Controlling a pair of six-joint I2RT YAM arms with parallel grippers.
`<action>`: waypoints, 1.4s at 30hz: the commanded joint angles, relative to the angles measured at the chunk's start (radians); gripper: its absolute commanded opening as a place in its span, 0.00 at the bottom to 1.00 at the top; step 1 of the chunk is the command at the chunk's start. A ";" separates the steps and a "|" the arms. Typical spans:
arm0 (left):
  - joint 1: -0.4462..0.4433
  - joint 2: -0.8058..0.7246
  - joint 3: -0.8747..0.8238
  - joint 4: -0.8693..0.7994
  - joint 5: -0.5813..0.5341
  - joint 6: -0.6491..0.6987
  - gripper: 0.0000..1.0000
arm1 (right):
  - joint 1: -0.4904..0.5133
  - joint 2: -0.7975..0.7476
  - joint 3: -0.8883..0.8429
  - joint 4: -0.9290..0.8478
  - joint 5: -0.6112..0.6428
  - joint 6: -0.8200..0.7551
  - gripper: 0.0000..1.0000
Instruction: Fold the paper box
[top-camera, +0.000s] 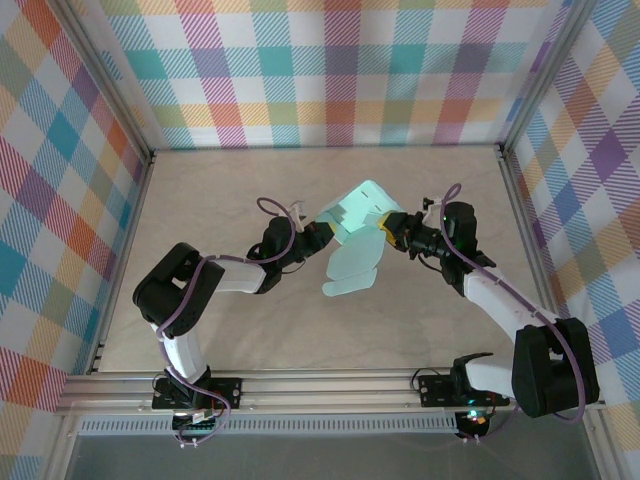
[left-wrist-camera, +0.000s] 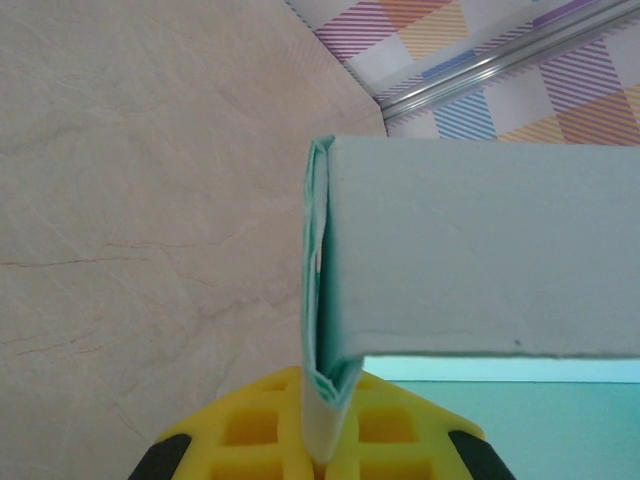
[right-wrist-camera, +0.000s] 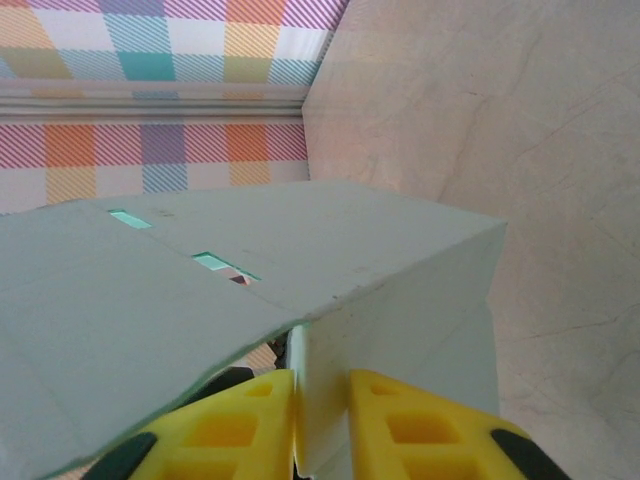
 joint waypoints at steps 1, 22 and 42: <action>0.002 -0.026 -0.004 0.039 0.000 0.006 0.00 | -0.002 0.002 0.022 -0.005 -0.011 -0.006 0.13; 0.004 -0.044 -0.016 0.014 -0.030 0.028 0.00 | -0.002 -0.071 0.060 -0.146 0.062 -0.103 0.53; 0.042 -0.190 -0.030 -0.251 -0.397 0.454 0.00 | 0.162 0.049 0.782 -0.999 0.410 -0.698 0.68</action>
